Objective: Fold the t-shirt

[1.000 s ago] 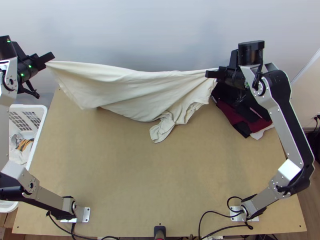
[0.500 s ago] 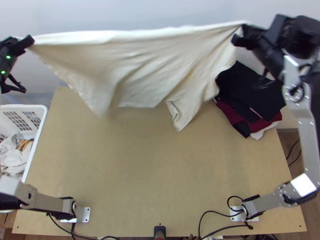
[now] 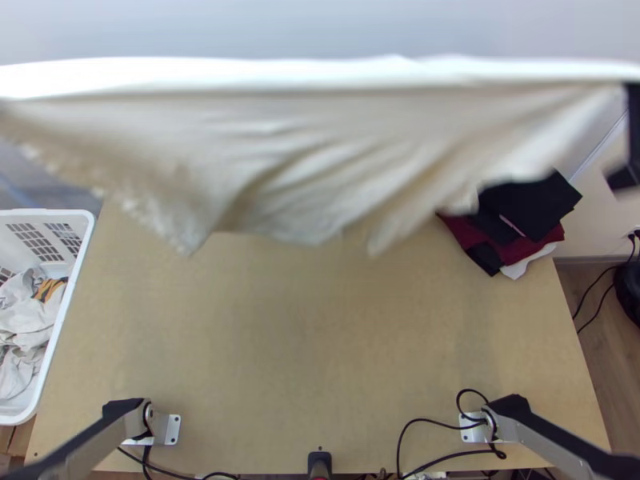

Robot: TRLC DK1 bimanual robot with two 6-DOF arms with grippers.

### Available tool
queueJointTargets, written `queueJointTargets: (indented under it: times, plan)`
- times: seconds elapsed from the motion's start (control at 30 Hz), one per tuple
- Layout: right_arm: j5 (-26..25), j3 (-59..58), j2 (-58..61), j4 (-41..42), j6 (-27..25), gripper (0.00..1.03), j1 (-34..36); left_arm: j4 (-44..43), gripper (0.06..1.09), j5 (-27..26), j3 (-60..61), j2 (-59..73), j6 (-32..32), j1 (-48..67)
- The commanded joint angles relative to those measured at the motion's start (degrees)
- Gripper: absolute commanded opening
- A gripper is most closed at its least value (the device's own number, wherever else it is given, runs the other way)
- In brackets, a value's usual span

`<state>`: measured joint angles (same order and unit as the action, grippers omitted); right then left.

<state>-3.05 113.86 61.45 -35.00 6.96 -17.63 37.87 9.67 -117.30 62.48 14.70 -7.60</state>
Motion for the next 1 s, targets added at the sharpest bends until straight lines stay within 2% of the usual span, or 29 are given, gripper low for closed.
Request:
queueJointTargets:
  times: [0.0,0.2,0.37,0.6,0.8,0.97]
  plan:
    - [-1.3,-5.2,-7.7,1.3,-0.5,0.03,-0.1,-2.8,0.1,0.7,6.1,-8.5,-1.0,0.4]
    - [-1.3,-10.2,-14.3,-1.1,-0.5,0.03,-0.6,-2.6,0.09,-0.5,21.5,-22.0,1.1,2.5]
    - [-1.3,-14.3,-14.4,-3.1,1.7,0.03,-2.8,1.9,0.09,-4.2,31.4,-28.3,3.0,2.7]
    - [-1.2,-37.2,-18.3,-2.4,8.5,0.03,-7.9,4.1,0.09,-7.0,54.4,-36.5,3.1,3.1]
    - [-0.1,-57.0,-18.8,7.1,11.8,0.03,-10.5,-3.3,0.1,-9.0,69.9,-36.2,4.1,3.0]
    - [1.6,-63.7,-14.2,15.1,12.8,0.03,-10.1,-13.5,0.09,-9.8,75.5,-28.5,4.9,2.6]
